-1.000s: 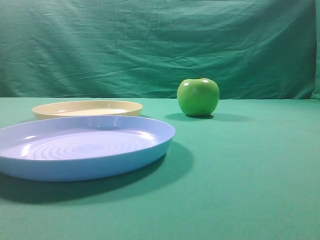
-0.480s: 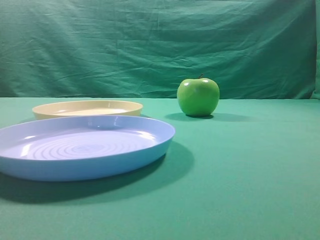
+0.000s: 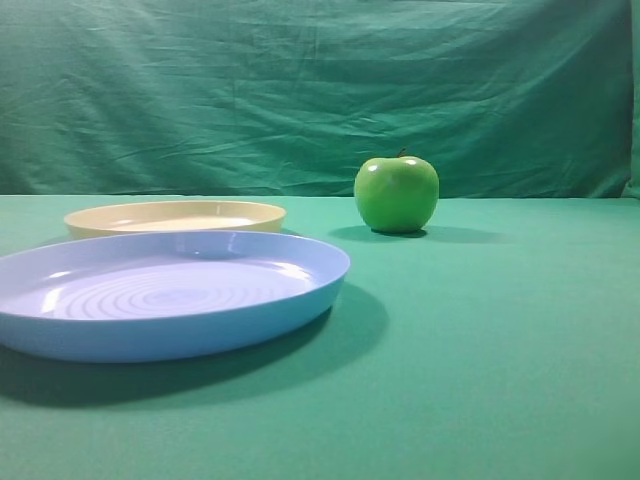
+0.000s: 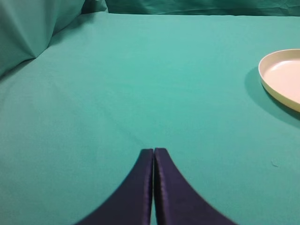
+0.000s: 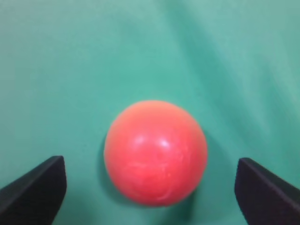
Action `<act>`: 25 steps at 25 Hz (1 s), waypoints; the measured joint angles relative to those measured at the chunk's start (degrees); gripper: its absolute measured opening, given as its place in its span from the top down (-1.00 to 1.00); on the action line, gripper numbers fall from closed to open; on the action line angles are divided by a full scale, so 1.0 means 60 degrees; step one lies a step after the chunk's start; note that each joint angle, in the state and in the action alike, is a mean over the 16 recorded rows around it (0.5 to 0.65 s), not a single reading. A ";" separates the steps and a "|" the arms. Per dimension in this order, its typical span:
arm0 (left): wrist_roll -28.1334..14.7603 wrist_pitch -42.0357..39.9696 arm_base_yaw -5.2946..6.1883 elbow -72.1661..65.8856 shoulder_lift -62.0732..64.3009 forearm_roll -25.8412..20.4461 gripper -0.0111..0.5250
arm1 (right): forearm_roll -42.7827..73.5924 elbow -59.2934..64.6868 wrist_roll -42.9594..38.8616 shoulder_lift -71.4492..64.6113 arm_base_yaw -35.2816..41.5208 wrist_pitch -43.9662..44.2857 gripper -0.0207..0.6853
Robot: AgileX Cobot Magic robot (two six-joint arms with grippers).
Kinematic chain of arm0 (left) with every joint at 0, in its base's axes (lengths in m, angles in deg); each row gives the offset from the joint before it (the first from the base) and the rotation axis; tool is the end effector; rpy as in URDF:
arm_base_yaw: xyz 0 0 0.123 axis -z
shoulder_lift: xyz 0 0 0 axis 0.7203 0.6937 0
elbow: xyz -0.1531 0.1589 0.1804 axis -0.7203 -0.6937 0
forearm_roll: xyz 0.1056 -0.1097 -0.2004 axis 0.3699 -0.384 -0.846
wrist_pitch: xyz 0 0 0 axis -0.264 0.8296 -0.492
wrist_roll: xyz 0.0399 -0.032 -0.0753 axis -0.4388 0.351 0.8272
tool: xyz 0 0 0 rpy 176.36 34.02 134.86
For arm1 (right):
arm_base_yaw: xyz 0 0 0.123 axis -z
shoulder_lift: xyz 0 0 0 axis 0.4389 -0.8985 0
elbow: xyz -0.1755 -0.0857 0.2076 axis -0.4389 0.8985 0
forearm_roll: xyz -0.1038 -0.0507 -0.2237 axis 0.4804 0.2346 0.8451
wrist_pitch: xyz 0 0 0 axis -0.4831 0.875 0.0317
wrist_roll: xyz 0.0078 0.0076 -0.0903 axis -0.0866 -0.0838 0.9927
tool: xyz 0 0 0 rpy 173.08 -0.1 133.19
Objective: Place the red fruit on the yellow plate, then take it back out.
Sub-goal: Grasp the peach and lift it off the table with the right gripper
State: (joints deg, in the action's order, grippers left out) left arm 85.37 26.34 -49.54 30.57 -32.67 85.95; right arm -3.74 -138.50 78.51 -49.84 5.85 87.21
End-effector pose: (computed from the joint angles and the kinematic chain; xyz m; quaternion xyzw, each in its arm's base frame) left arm 0.0508 0.0138 0.1775 -0.0705 0.7914 0.0576 0.6045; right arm 0.2498 0.0923 0.1954 -0.1978 0.9777 0.0130 0.0694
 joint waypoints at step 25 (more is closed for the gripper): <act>0.0000 0.0000 0.0000 0.0000 0.0000 0.0000 0.96 | 0.0152 -0.4352 0.0411 -0.1180 -0.1022 0.0297 0.33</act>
State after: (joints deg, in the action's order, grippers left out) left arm 85.37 26.34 -49.54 30.57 -32.67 85.95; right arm -2.83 -164.61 80.98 -56.92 -0.28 88.99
